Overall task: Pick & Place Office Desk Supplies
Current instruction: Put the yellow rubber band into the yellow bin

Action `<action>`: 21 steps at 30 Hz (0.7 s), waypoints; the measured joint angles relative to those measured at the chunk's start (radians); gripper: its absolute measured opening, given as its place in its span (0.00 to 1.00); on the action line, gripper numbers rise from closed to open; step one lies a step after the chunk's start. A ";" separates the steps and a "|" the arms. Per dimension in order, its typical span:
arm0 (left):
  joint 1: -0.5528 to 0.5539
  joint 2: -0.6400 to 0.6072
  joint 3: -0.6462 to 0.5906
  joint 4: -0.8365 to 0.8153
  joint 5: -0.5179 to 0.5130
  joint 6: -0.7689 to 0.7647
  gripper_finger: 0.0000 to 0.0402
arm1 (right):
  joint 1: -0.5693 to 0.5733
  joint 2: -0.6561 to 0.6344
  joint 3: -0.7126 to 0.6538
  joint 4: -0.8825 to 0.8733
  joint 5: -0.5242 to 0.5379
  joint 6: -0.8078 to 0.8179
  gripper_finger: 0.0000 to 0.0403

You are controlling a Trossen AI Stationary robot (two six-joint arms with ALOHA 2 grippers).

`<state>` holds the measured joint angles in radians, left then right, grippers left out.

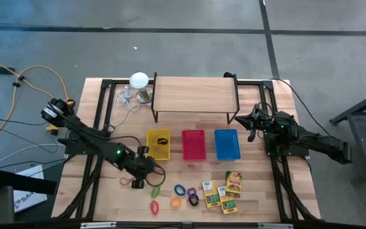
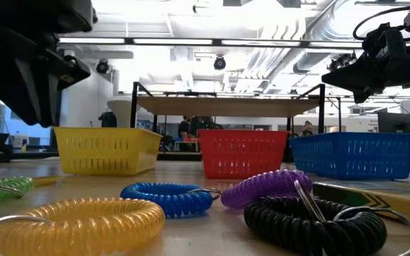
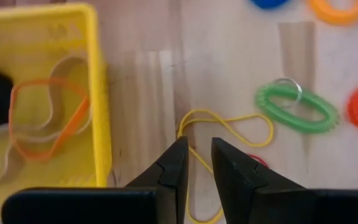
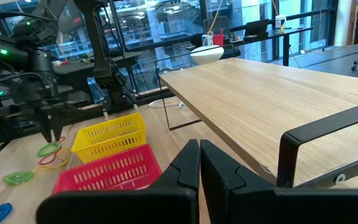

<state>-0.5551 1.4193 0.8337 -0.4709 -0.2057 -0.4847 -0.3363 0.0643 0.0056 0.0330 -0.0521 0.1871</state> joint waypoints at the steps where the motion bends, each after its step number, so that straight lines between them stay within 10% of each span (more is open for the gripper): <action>1: 0.004 0.000 0.000 -0.007 0.000 -0.029 0.16 | 0.000 0.000 0.000 0.000 0.000 0.000 0.00; 21: 0.081 0.124 0.031 -0.029 0.084 -0.184 0.16 | 0.000 0.000 0.000 -0.001 0.000 0.000 0.00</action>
<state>-0.4736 1.5433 0.8650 -0.4996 -0.1219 -0.6689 -0.3362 0.0646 0.0058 0.0324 -0.0521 0.1875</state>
